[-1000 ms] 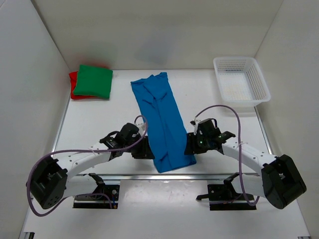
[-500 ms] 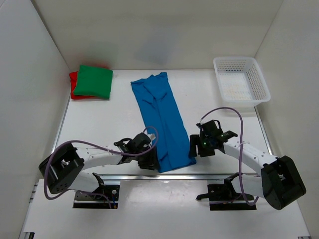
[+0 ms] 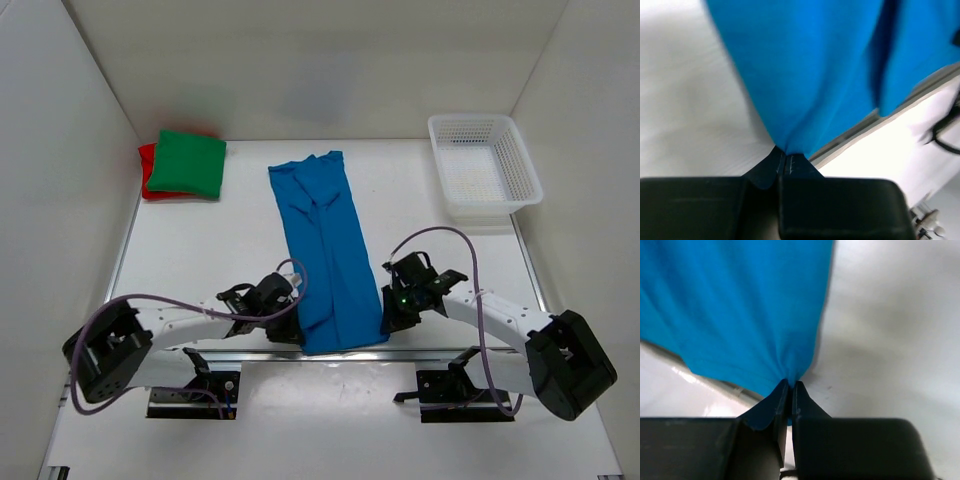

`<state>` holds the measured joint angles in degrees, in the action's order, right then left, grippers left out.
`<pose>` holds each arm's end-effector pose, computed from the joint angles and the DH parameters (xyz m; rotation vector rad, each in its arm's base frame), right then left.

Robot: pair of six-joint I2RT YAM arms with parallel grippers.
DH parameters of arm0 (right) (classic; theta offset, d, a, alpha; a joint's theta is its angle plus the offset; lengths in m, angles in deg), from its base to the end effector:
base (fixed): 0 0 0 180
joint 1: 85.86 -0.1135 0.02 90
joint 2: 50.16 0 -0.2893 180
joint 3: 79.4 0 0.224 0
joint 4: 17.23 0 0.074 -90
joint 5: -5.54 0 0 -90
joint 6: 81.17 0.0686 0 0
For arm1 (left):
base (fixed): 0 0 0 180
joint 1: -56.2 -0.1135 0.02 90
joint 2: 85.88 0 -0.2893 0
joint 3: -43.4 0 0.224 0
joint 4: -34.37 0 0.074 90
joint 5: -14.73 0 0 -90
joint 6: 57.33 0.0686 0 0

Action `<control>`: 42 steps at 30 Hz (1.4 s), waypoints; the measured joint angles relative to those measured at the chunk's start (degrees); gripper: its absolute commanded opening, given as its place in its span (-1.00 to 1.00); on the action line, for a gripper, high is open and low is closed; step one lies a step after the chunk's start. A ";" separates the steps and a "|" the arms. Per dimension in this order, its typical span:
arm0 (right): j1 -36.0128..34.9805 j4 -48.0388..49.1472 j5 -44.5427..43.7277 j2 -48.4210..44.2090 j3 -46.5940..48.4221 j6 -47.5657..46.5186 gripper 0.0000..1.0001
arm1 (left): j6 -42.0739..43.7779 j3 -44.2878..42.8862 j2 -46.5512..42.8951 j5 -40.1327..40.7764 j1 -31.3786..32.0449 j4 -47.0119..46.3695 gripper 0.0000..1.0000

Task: Fold and stack the t-shirts
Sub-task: Rotate the tshirt 90 degrees, then grab the bottom of the folded rectangular tshirt with both arms, then fold the folded rectangular tshirt in 1/3 of the way

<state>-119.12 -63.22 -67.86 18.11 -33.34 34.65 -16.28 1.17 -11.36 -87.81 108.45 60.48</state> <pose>0.1332 0.1108 0.1678 -0.2680 2.8729 0.6399 0.1143 -0.1720 0.1526 0.1702 2.8393 -0.8199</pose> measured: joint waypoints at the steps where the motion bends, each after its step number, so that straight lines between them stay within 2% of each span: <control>1: -0.50 -0.52 0.57 -0.24 0.00 0.11 -1.00 | 0.66 0.76 -1.90 0.13 -0.55 1.81 -1.00; 4: -2.51 -1.70 2.43 -0.44 0.02 0.28 -1.00 | 2.80 1.70 -5.81 0.26 -1.77 7.26 -1.00; 8: -4.17 -2.78 4.96 -0.42 0.02 0.70 -1.00 | 4.94 1.57 -6.78 -0.57 -1.84 11.04 -1.00; 11: -3.50 -4.33 6.82 -0.04 0.83 0.28 -1.00 | 6.14 0.85 -6.69 -1.99 -2.45 13.03 -1.00; 14: -1.73 -7.43 7.87 1.57 4.94 -1.36 -1.00 | 7.93 -2.62 -6.67 -4.09 -5.66 16.15 -1.00; 19: 3.76 -13.25 8.92 10.95 22.60 -6.84 -0.99 | 12.24 -13.53 -5.31 -8.57 -17.75 19.43 -1.00; 23: 7.78 -15.23 8.90 24.02 41.75 -12.33 -1.00 | 16.00 -24.79 2.58 -12.02 -28.72 19.08 -0.97; 24: 8.68 -15.61 8.63 27.80 46.56 -13.51 -0.98 | 16.63 -27.80 5.60 -12.39 -30.71 19.15 -0.78; 25: 9.73 -16.96 8.15 32.33 52.63 -14.53 -0.74 | 17.27 -31.17 9.05 -12.66 -32.72 18.86 -0.21; 26: 10.82 -17.44 7.82 36.85 58.73 -15.39 -0.59 | 17.97 -34.64 13.05 -12.87 -34.42 17.88 -0.12; 28: 12.92 -17.16 6.38 44.98 68.94 -16.37 -0.27 | 18.05 -42.64 21.70 -13.84 -37.03 16.90 -0.09; 29: 13.99 -16.96 5.55 48.24 72.85 -16.70 -0.27 | 18.05 -46.53 25.79 -14.58 -37.99 16.13 0.04; 31: 15.93 -16.65 3.39 52.46 77.07 -17.05 -0.27 | 17.97 -52.83 33.11 -16.48 -39.52 13.99 0.08; 34: 18.14 -16.26 0.70 52.52 74.58 -16.92 -0.37 | 17.64 -54.10 37.20 -17.99 -40.17 12.37 0.11; 35: 18.62 -13.20 0.00 50.53 70.12 -16.61 -0.36 | 17.70 -52.59 37.00 -18.25 -40.13 11.56 0.10; 37: 18.99 -10.82 -0.94 44.70 60.06 -15.61 -0.11 | 17.86 -47.65 34.86 -18.51 -39.89 10.62 0.14; 42: 18.58 -2.54 1.38 26.67 36.61 -12.26 0.14 | 17.49 -26.64 20.00 -15.87 -38.18 9.35 0.19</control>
<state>-100.54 -65.76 -66.49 44.78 3.27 22.39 1.20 -25.48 8.64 -103.68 70.27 69.83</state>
